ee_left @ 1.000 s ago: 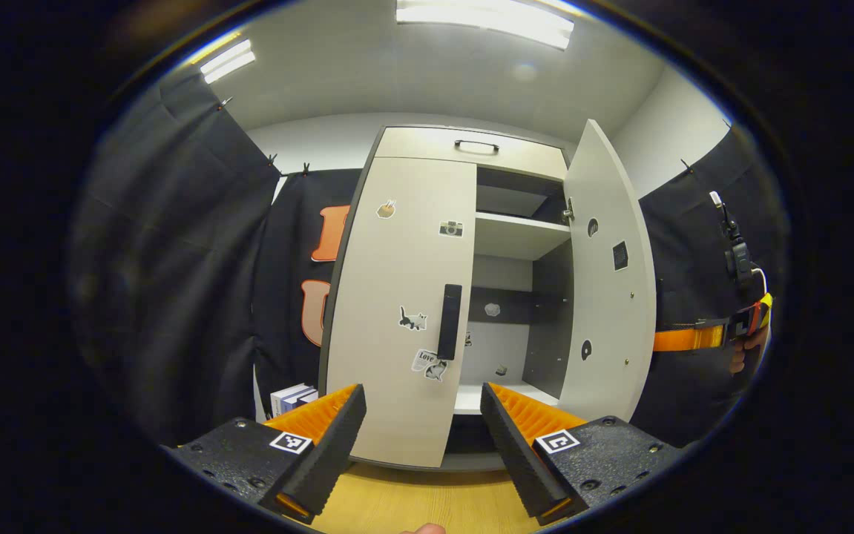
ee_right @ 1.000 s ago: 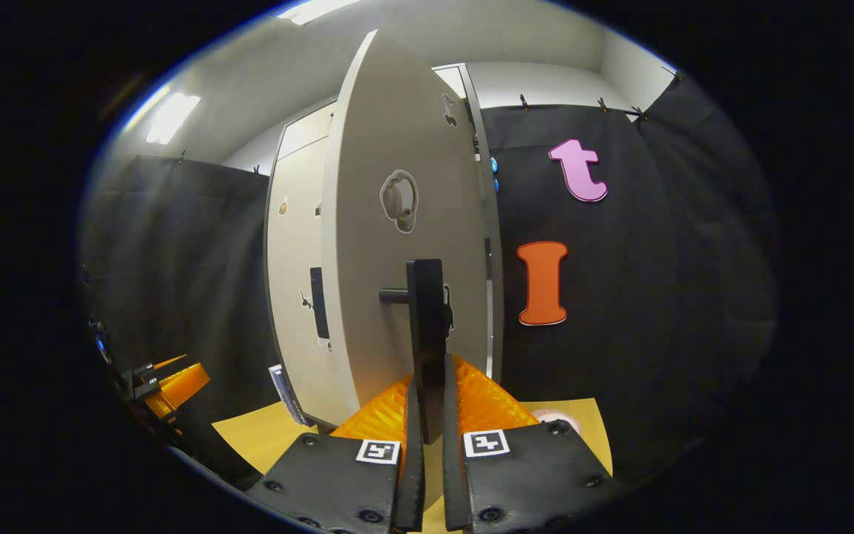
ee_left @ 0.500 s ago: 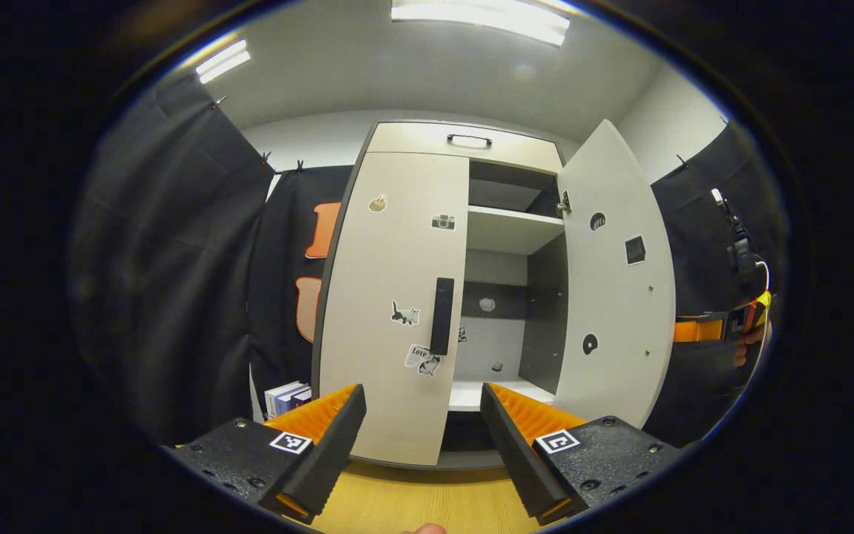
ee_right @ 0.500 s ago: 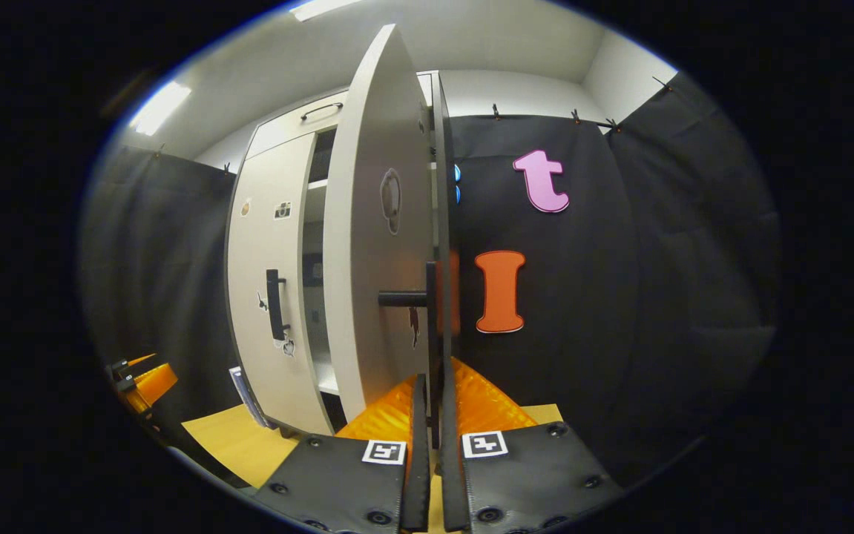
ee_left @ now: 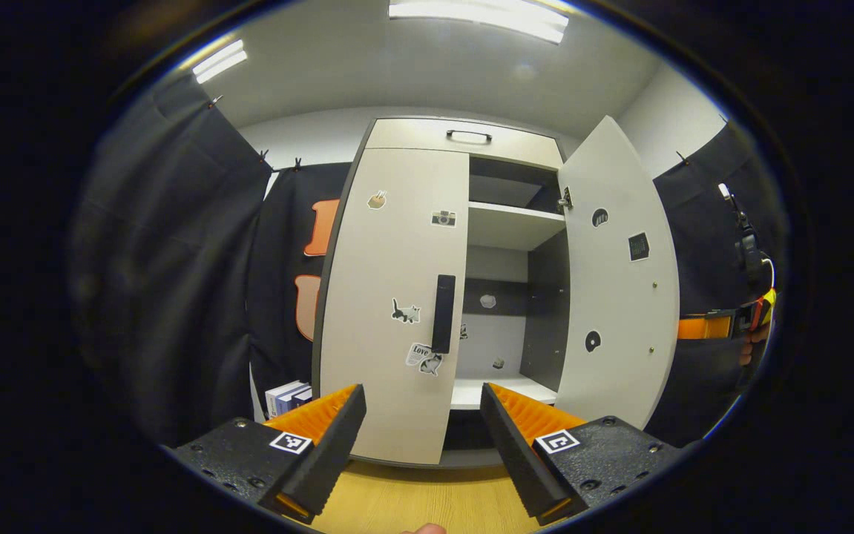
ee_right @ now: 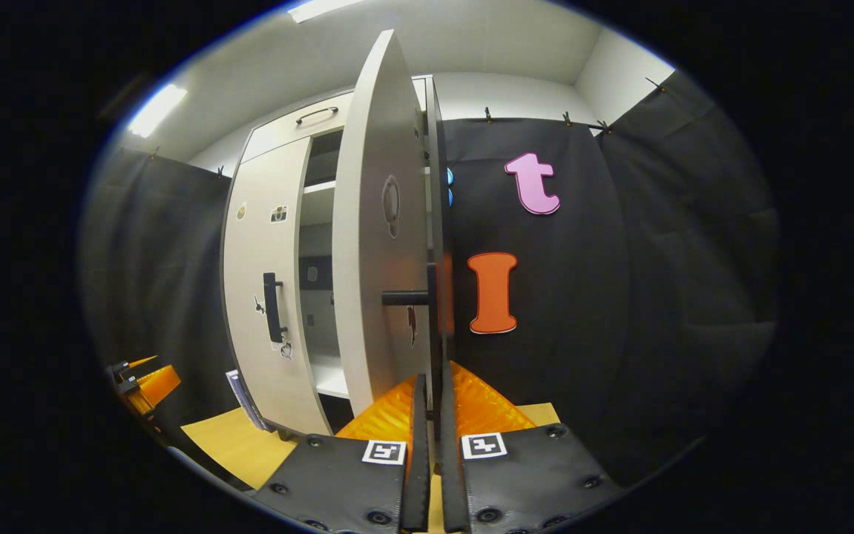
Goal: Open the right door of the double-door shoe cabinet with the right hand, and open the left door with the left hand.
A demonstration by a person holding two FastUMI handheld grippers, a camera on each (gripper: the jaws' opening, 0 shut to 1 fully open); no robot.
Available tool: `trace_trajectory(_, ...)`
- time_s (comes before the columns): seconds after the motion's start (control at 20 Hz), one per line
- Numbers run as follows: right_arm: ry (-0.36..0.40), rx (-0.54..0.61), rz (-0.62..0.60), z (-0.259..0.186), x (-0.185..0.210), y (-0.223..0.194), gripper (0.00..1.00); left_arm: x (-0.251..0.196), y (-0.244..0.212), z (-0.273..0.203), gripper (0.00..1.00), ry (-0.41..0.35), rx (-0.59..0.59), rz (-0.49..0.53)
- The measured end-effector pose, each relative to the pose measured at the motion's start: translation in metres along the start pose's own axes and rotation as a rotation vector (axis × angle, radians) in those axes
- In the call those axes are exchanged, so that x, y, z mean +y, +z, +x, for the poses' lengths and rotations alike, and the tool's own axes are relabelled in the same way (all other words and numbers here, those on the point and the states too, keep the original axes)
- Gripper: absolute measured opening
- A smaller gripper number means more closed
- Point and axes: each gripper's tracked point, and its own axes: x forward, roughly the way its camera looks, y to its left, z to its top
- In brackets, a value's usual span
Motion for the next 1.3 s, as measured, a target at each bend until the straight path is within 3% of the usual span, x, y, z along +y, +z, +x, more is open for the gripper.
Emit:
trace_trajectory(0.3,-0.049,-0.033,-0.022,-0.051,-0.007,0.012,0.14,-0.001,0.022,0.043,0.94,-0.028,-0.016,-0.025)
trace_trajectory(0.5,-0.109,-0.038,-0.018,-0.087,-0.018,0.008,0.13,-0.008,0.043,0.097,0.94,-0.068,-0.043,-0.008)
trace_trajectory(0.55,-0.123,-0.039,-0.011,-0.096,-0.023,0.004,0.17,-0.01,0.047,0.111,0.94,-0.075,-0.044,-0.002)
trace_trajectory(0.6,-0.134,-0.035,-0.003,-0.104,-0.025,0.001,0.31,-0.013,0.048,0.123,0.94,-0.083,-0.041,0.002)
trace_trajectory(0.65,-0.16,-0.03,0.006,-0.112,-0.033,-0.002,0.34,-0.016,0.048,0.137,0.94,-0.091,-0.036,0.004)
trace_trajectory(0.75,-0.208,-0.02,0.011,-0.125,-0.046,-0.009,0.6,-0.023,0.045,0.163,0.94,-0.107,-0.022,0.008)
trace_trajectory(0.85,-0.237,-0.013,0.017,-0.135,-0.055,-0.014,0.93,-0.028,0.039,0.184,0.94,-0.111,-0.007,0.022)
trace_trajectory(1.0,-0.273,0.005,0.021,-0.149,-0.065,-0.022,0.94,-0.033,0.032,0.212,0.94,-0.113,0.009,0.051)
trace_trajectory(1.05,-0.282,0.009,0.022,-0.152,-0.068,-0.025,1.0,-0.033,0.031,0.221,0.94,-0.111,0.01,0.068)
trace_trajectory(1.3,-0.306,0.024,0.04,-0.165,-0.077,-0.037,1.0,-0.035,0.023,0.256,0.94,-0.108,0.031,0.081)
